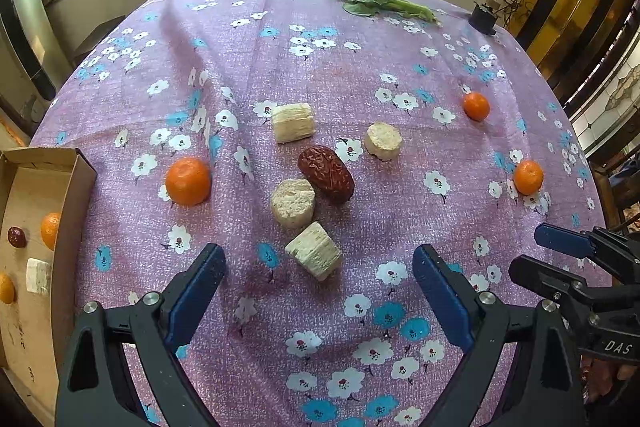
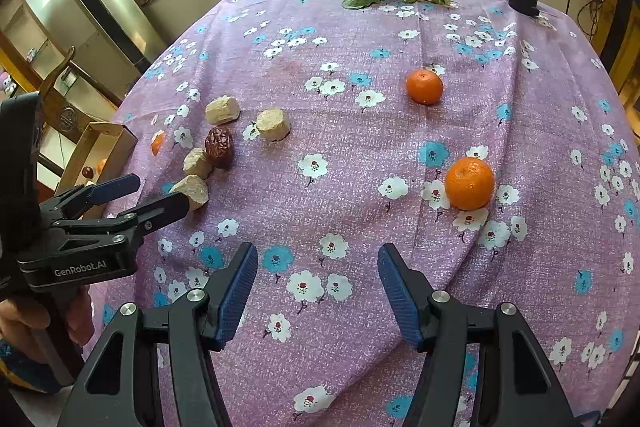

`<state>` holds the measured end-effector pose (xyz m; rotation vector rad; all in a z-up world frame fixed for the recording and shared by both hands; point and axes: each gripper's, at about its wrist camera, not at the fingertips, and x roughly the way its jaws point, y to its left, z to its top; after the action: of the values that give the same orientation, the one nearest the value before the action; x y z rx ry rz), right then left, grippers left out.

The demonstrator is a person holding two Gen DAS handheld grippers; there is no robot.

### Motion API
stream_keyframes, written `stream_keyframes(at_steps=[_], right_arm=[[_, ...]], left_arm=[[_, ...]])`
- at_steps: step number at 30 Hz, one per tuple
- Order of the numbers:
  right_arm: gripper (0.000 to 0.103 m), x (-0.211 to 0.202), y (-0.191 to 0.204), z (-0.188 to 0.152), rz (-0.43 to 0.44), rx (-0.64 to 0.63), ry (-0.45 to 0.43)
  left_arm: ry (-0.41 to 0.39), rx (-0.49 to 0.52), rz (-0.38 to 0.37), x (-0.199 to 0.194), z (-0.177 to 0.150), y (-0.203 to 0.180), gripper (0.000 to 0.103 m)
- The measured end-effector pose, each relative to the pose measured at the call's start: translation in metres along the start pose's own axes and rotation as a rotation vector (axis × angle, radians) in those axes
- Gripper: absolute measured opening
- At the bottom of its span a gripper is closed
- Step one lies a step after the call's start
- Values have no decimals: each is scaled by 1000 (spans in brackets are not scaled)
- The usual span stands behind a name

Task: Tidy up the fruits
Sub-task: 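Grasp a square pale yam chunk with the left tool, then grasp a red date with right tool while left tool holds the yam chunk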

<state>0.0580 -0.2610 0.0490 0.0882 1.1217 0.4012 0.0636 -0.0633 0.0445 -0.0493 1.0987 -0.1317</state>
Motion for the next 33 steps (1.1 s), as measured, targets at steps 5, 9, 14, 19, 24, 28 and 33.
stream_keyframes(at_steps=[5,9,14,19,24,28,33], right_arm=[[67,9,2,2,17,1,13],[67,13,6,6,31,-14,21],[67,17,13,14,49,-36,20],[67,29,29,29,75,-45,0],[67,51,55,49,113,-74,-8],[56,68,68,65,96,-107,10],[45,92,83,76,81,-176,76]], left_arm=[[31,10,-5,15,1,0,53],[70,-14,-26,26,-3,9,33],[57,-20,-37,15,-6,17,33],[32,-27,-28,-8,-7,24,33],[6,-32,-1,-27,-6,36,33],[-8,-59,14,-37,-6,50,33],[-13,-95,20,-44,-13,67,33]])
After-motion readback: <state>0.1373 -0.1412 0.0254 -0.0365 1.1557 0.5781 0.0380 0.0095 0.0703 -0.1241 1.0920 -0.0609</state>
